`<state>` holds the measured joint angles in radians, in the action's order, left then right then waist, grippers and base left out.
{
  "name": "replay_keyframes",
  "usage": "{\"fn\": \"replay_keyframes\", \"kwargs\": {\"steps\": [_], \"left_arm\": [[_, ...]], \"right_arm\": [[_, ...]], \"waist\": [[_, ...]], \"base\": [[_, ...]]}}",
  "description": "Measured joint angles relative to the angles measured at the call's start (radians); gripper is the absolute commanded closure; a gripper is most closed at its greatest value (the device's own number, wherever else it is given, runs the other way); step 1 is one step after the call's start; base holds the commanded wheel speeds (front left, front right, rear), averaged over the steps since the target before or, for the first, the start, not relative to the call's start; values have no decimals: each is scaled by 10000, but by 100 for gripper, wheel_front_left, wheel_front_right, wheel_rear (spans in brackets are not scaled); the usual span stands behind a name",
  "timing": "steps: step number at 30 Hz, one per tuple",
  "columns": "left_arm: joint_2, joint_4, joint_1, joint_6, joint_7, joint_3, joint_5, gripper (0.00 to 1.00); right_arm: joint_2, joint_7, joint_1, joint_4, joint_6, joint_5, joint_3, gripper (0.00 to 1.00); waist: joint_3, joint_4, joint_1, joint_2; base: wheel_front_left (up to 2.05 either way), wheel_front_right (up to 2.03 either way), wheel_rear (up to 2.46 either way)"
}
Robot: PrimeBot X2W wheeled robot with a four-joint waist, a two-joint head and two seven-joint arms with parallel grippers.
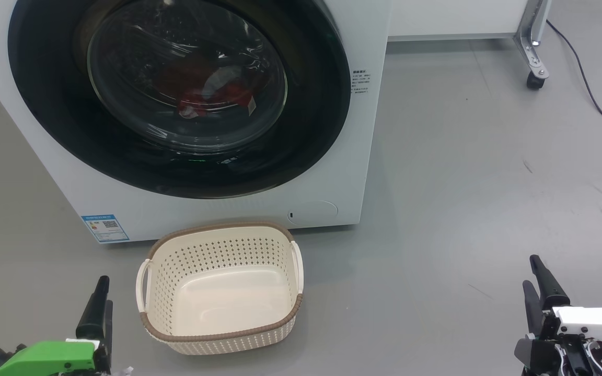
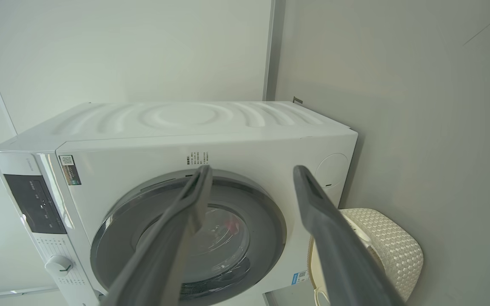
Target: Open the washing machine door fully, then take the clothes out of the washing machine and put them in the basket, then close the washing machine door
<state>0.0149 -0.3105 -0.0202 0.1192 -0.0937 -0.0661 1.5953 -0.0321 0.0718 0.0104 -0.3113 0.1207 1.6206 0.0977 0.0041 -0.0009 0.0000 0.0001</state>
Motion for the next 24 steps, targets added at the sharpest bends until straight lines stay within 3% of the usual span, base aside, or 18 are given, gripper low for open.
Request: {"fn": "replay_keyframes", "kwargs": {"steps": [11,24], "left_arm": [[59,157,-51,0,387,351,-341,0],[884,245,-313,-2,1057,1258,-2897,0]], "right_arm": [[-111,-391,11,84,0,-779,-282,0],[-834,-965,115,119,-105,-3386,-1158,0]], "waist": [[-4,-7,0,0],[-5,-4,0,0]], "base": [[0,0,0],[0,0,0]]}}
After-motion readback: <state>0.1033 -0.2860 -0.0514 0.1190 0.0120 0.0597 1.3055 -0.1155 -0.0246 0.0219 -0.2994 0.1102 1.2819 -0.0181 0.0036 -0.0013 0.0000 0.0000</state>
